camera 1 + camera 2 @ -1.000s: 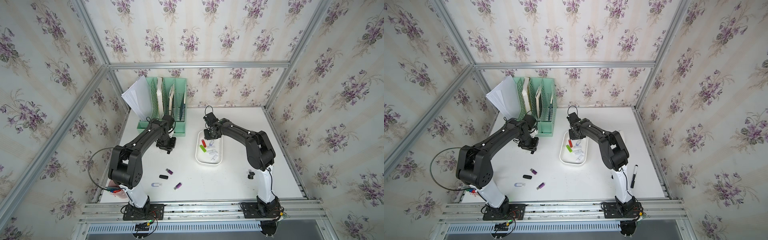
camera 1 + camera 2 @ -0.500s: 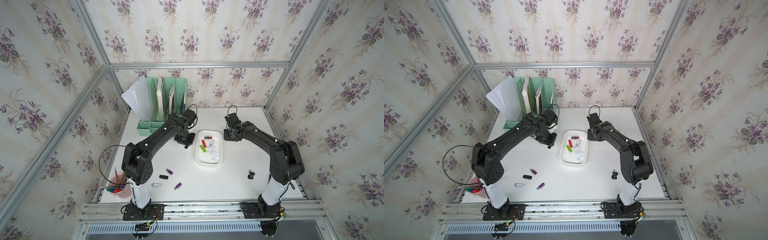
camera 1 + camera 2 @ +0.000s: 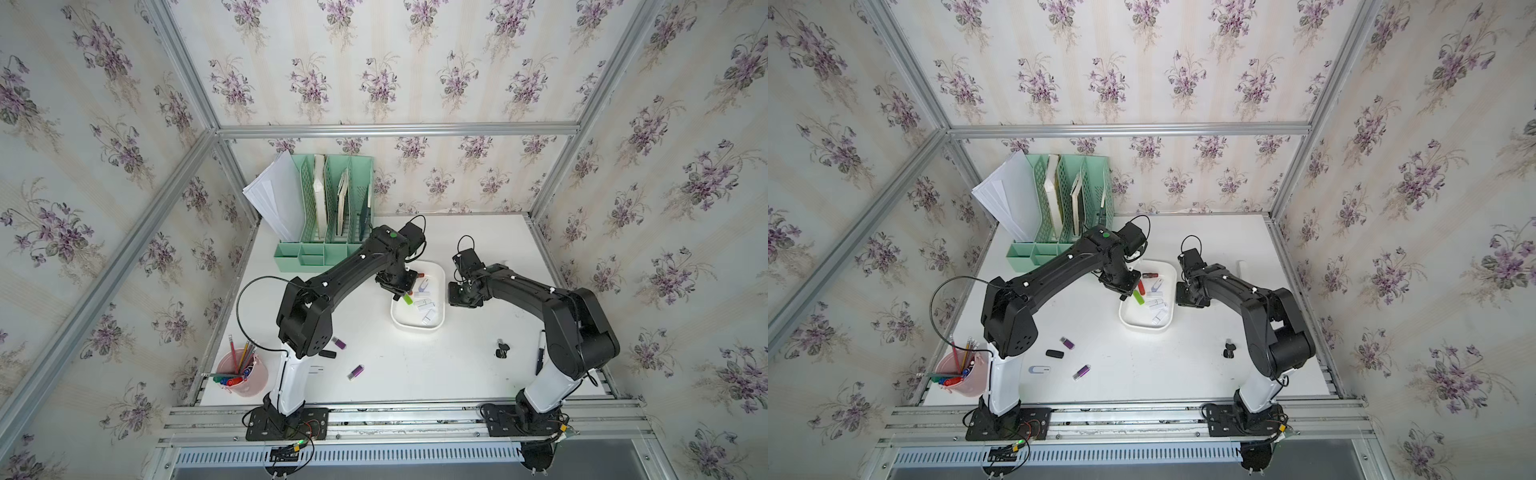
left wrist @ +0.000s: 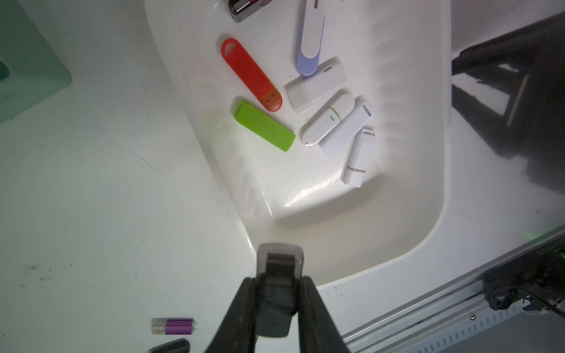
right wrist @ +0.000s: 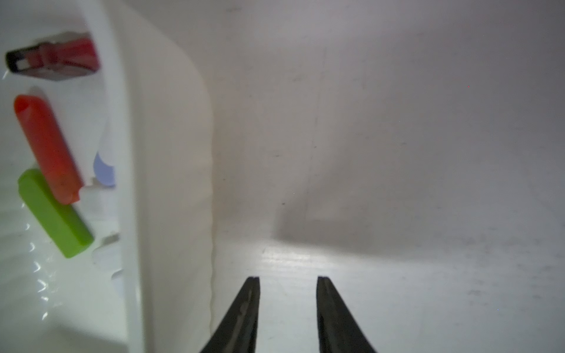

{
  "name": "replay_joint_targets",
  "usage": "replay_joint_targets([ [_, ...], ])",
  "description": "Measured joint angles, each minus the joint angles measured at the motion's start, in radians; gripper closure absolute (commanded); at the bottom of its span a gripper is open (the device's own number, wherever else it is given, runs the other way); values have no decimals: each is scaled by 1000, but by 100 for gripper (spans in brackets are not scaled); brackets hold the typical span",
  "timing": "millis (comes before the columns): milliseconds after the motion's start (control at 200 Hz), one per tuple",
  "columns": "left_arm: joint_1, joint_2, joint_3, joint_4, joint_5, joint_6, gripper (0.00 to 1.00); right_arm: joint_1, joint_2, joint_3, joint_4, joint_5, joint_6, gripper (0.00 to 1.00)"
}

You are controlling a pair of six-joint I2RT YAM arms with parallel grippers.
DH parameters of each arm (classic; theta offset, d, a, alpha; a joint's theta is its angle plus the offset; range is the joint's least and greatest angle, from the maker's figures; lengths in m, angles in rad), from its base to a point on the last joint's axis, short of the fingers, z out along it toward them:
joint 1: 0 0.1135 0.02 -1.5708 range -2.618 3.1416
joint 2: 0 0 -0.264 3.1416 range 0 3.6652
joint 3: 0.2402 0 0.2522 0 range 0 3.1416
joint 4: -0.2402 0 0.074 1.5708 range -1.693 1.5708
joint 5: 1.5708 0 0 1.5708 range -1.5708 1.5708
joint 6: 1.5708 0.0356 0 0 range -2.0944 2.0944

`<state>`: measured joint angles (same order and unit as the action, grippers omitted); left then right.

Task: Put the usb flash drive into the storage box
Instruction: Place the USB flash in the storage box.

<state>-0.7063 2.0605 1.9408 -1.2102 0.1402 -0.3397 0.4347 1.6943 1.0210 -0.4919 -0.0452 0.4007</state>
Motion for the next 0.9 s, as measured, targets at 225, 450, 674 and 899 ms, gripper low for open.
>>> replay_joint_targets([
  [225, 2, -7, -23, -8, -14, 0, 74, 145, -30, -18, 37, -53, 47, 62],
  [450, 5, -6, -47, -7, -14, 0, 73, 141, -86, -80, 52, -71, 97, 62],
  [674, 5, 17, -100, 4, -26, 0, 73, 50, -151, -138, 42, -46, 116, 61],
  [899, 5, 52, -150, 32, -29, -5, 73, 42, -156, -131, 37, -40, 103, 61],
])
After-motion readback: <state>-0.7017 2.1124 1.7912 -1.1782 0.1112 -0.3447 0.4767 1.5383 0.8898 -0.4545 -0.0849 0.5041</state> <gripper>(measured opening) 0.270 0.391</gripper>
